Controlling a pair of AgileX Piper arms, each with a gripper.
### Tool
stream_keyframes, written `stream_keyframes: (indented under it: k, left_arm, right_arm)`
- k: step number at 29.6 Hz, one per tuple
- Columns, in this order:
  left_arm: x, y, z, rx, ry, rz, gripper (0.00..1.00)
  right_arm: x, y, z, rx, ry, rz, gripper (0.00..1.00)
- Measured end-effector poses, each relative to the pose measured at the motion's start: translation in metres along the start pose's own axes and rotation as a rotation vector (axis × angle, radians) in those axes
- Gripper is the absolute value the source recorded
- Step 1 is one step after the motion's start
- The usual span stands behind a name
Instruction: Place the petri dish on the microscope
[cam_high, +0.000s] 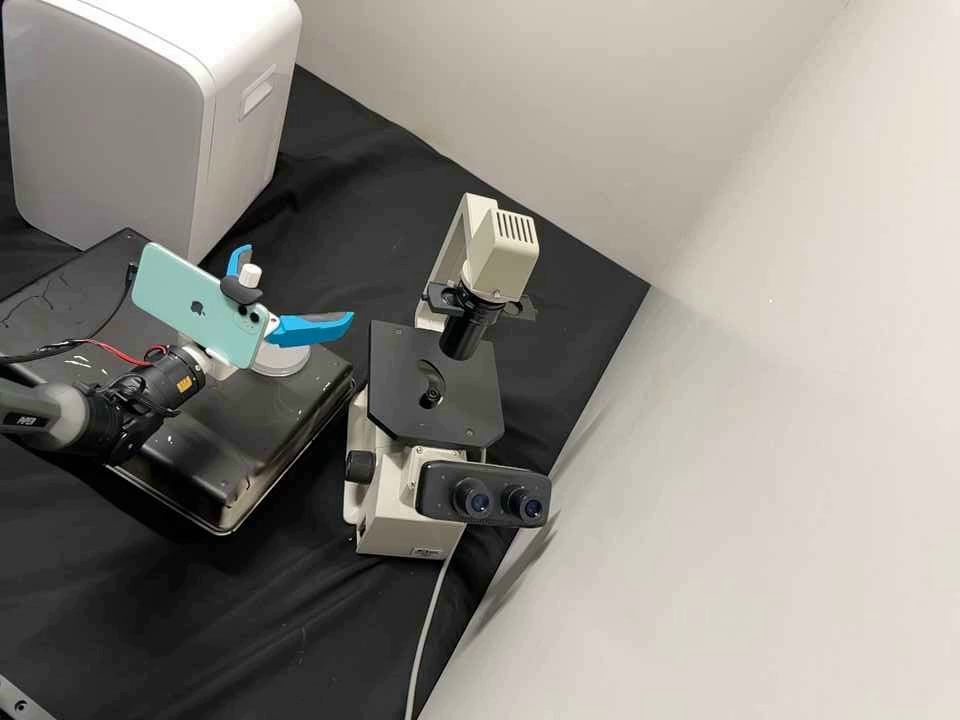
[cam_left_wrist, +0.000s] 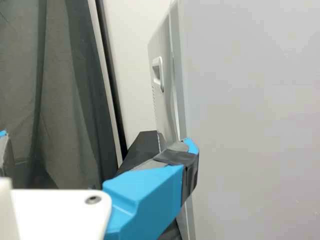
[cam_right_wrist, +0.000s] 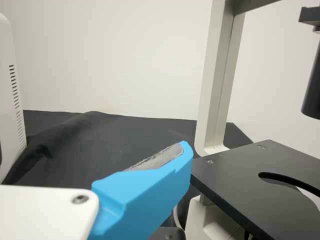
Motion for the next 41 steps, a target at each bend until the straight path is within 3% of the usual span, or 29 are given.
stream_keyframes:
  k: [12,16,20,26,31,33,35,41]
  left_arm:
    - [0.0,0.0,0.0,0.0,0.0,0.0,1.0]
    - [-0.007,-0.003,0.005,-0.009,-0.009,-0.013,1.0]
    - [-0.023,-0.0032,0.018,-0.022,-0.039,-0.02,1.0]
    - [-0.043,-0.0038,0.034,-0.027,-0.107,-0.03,1.0]
    - [-0.069,-0.004,0.052,-0.043,-0.191,-0.028,1.0]
    - [-0.08,-0.0069,0.058,-0.036,-0.226,-0.021,1.0]
    - [-0.091,-0.0118,0.063,-0.016,-0.248,-0.023,1.0]
    - [-0.125,-0.0293,0.074,0.013,-0.323,-0.051,1.0]
  right_arm:
    - [0.0,0.0,0.0,0.0,0.0,0.0,1.0]
    - [0.0,0.0,0.0,0.0,0.0,0.0,1.0]
    - [0.0,0.0,0.0,0.0,0.0,0.0,1.0]
    - [0.0,0.0,0.0,0.0,0.0,0.0,1.0]
    - [0.0,0.0,0.0,0.0,0.0,0.0,1.0]
    - [0.0,0.0,0.0,0.0,0.0,0.0,1.0]
    - [0.0,0.0,0.0,0.0,0.0,0.0,1.0]
    - [0.0,0.0,0.0,0.0,0.0,0.0,1.0]
